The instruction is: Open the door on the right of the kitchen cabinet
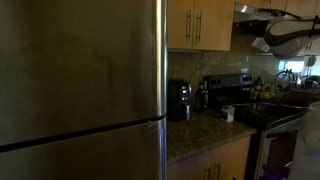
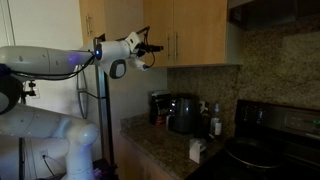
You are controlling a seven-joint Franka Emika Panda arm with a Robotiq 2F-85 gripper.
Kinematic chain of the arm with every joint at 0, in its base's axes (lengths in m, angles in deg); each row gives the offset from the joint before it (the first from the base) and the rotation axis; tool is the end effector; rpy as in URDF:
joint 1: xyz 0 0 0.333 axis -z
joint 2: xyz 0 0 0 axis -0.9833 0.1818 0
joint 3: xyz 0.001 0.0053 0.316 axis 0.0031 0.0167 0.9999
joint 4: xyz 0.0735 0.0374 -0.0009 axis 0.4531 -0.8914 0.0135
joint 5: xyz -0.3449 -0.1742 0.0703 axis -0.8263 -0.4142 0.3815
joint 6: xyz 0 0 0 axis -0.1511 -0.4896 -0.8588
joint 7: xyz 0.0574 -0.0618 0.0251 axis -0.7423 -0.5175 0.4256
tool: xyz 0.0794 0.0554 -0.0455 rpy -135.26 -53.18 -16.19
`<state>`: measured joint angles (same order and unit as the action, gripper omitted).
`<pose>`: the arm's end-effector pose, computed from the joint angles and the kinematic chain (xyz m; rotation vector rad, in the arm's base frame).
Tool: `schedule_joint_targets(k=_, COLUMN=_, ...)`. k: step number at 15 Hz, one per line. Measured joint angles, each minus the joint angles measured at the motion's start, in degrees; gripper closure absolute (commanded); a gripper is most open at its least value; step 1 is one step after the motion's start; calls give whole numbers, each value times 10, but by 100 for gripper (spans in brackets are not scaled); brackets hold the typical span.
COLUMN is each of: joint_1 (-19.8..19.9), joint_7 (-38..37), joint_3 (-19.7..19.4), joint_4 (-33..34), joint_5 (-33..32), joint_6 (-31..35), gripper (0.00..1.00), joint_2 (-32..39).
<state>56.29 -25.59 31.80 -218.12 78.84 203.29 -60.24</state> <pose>0.2743 -0.0879 0.7209 -1.8691 0.0639 -2.2559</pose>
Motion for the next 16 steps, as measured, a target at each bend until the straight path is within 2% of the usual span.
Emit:
schedule_joint_targets(k=3, joint_1=-11, joint_7=-11, joint_3=0, joint_4=-3, joint_5=-4, joint_6=10, gripper=0, joint_2=4)
schedule_joint_targets(k=5, joint_1=-8, joint_7=-33, joint_3=-2, joint_4=-4, joint_5=-46, joint_6=3, gripper=0, joint_2=8)
schedule_joint_targets(k=7, joint_1=-5, joint_7=-41, joint_3=8, joint_4=-5, joint_5=-89, joint_6=12, gripper=0, joint_2=43)
schedule_joint_targets(k=9, joint_1=1, joint_7=-43, joint_3=40, joint_4=6, joint_5=-87, joint_6=31, gripper=0, joint_2=109)
schedule_joint_targets(k=11, joint_1=41, joint_7=-71, joint_3=93, joint_4=56, joint_5=-73, joint_6=30, gripper=0, joint_2=177)
schedule_joint_targets(k=13, joint_1=118, joint_7=-85, joint_3=162, joint_4=128, joint_5=-17, joint_6=29, gripper=0, joint_2=240)
schedule_joint_targets(k=14, joint_1=137, joint_7=-87, joint_3=176, joint_4=149, joint_5=-12, joint_6=28, gripper=0, joint_2=258)
schedule_joint_targets(k=16, joint_1=126, joint_7=-87, joint_3=170, joint_4=145, joint_5=-13, joint_6=28, gripper=0, joint_2=259)
